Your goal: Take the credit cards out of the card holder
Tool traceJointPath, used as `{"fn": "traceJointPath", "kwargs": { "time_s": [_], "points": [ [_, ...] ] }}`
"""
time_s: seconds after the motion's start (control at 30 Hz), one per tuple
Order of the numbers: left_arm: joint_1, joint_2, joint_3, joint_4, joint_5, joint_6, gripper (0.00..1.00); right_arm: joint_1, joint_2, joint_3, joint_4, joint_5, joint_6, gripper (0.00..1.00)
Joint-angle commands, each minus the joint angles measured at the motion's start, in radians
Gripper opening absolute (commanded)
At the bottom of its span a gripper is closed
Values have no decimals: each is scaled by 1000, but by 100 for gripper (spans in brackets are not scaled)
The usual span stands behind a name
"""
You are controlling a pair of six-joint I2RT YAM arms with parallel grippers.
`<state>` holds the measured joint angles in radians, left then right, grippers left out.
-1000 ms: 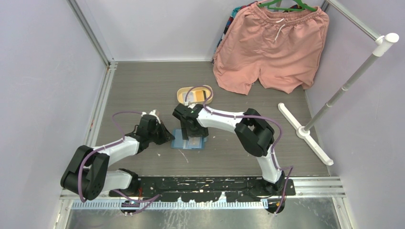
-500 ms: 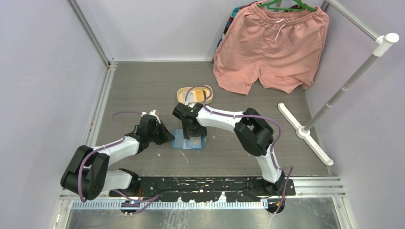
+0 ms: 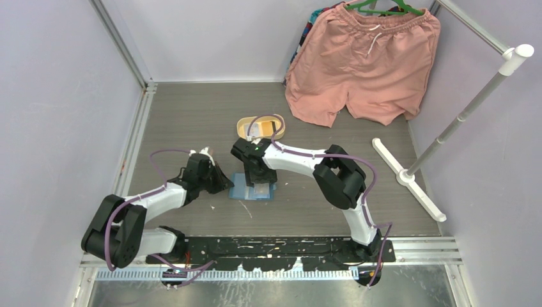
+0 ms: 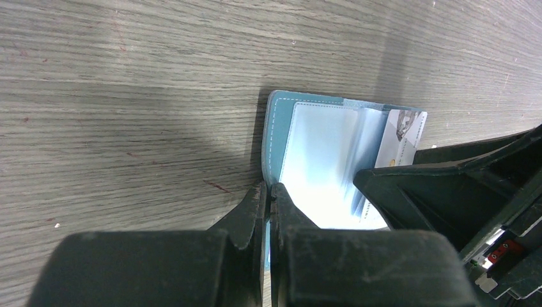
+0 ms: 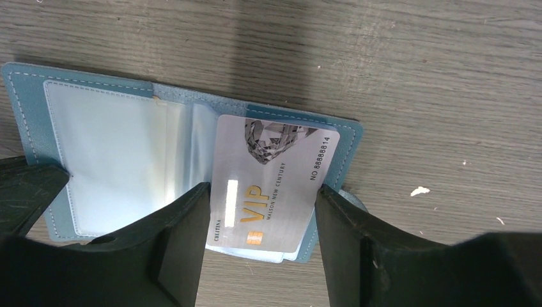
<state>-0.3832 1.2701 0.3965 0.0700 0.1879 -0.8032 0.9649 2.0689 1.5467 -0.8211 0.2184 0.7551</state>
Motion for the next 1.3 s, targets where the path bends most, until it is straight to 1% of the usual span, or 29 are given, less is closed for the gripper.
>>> {"fn": "traceJointPath", "kwargs": {
  "time_s": [0.0,0.53,0.73,0.97,1.27],
  "points": [
    [4,18,9,-34,-22,30,0,2,-43,47,-30,44,-16,38],
    [5,0,-1,-45,-26,32,0,-3,-62,159,-106,117,-82,37],
    [5,-1,1,-49,-28,33,0,-44,-53,231,-125,131,-115,38],
    [5,-7,4,-57,-31,34,0,-107,22,432,-155,144,-170,38],
    [4,-17,10,-68,-49,47,0,-196,198,714,-186,102,-230,38]
  ]
}}
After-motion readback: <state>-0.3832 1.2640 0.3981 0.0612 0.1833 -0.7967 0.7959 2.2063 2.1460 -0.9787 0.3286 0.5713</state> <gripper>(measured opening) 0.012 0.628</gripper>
